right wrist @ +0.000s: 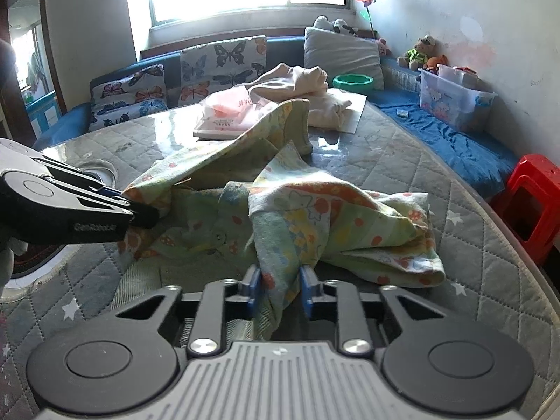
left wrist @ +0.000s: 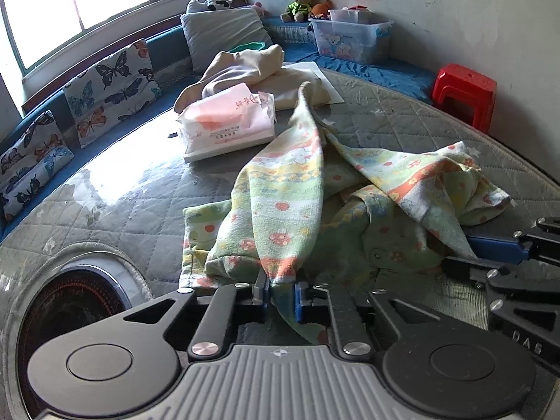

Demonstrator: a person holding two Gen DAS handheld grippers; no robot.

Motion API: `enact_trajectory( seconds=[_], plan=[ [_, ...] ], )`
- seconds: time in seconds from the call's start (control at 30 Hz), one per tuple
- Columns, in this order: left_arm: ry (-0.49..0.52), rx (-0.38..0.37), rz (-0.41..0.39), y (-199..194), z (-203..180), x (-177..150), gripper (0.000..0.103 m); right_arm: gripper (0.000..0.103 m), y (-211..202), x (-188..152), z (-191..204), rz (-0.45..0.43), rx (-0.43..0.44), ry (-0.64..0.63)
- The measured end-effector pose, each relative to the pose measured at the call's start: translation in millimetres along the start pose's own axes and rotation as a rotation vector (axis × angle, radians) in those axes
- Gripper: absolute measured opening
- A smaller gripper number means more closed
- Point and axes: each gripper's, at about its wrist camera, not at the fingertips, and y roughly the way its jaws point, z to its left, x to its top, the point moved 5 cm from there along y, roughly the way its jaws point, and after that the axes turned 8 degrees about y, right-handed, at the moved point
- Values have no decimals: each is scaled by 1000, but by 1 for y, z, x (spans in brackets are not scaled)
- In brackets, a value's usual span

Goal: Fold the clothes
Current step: 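Grasp the shirt edge with the left gripper while the right gripper grasps another edge, then lift the shirt with both grippers and shake it out above the table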

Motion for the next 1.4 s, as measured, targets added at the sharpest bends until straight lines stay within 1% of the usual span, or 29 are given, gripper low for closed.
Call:
enact_trajectory(
  seconds=[0.03, 0.07, 0.17, 0.3, 0.4, 0.5, 0.8, 0.93, 1.03, 1.1, 1.2, 1.23, 1.27, 1.33, 1.37, 1.4],
  plan=[
    [-6, -2, -3, -2, 1, 0, 13, 16, -1, 0, 0, -5, 0, -1],
    [-12, -6, -6, -4, 2, -1, 13, 12, -3, 0, -1, -10, -1, -2],
    [-32, -19, -20, -13, 7, -3, 12, 8, -8, 1, -3, -26, -1, 7],
    [-47, -39, -42, -27, 13, -9, 12, 8, -21, 1, -1, -53, 16, 0],
    [-58, -58, -52, -39, 18, -15, 12, 7, -31, 1, 1, -55, 46, 0],
    [-60, -61, -56, -48, 22, -25, 12, 7, -45, 0, 7, -49, 80, -23],
    [-51, -129, -41, -79, 23, -71, 11, 7, -78, -27, 24, 25, 153, -83],
    [-33, -145, -28, -91, 22, -95, 11, 7, -89, -48, 38, 100, 193, -144],
    [-19, -156, 1, -93, 20, -112, 12, 7, -96, -61, 48, 147, 218, -196],
    [-14, -154, 13, -94, 19, -119, 13, 9, -100, -64, 54, 158, 227, -219],
    [-7, -150, 12, -95, 19, -121, 18, 10, -106, -62, 61, 147, 235, -233],
    [1, -146, 4, -96, 18, -119, 20, 12, -108, -60, 62, 140, 240, -229],
    [9, -141, -5, -98, 17, -118, 26, 15, -110, -58, 64, 132, 245, -225],
    [27, -128, -27, -104, 16, -116, 33, 17, -111, -51, 65, 111, 248, -221],
    [35, -128, -38, -105, 15, -113, 34, 18, -110, -48, 65, 101, 247, -219],
    [42, -129, -48, -106, 13, -110, 34, 23, -107, -44, 65, 92, 240, -213]
  ],
)
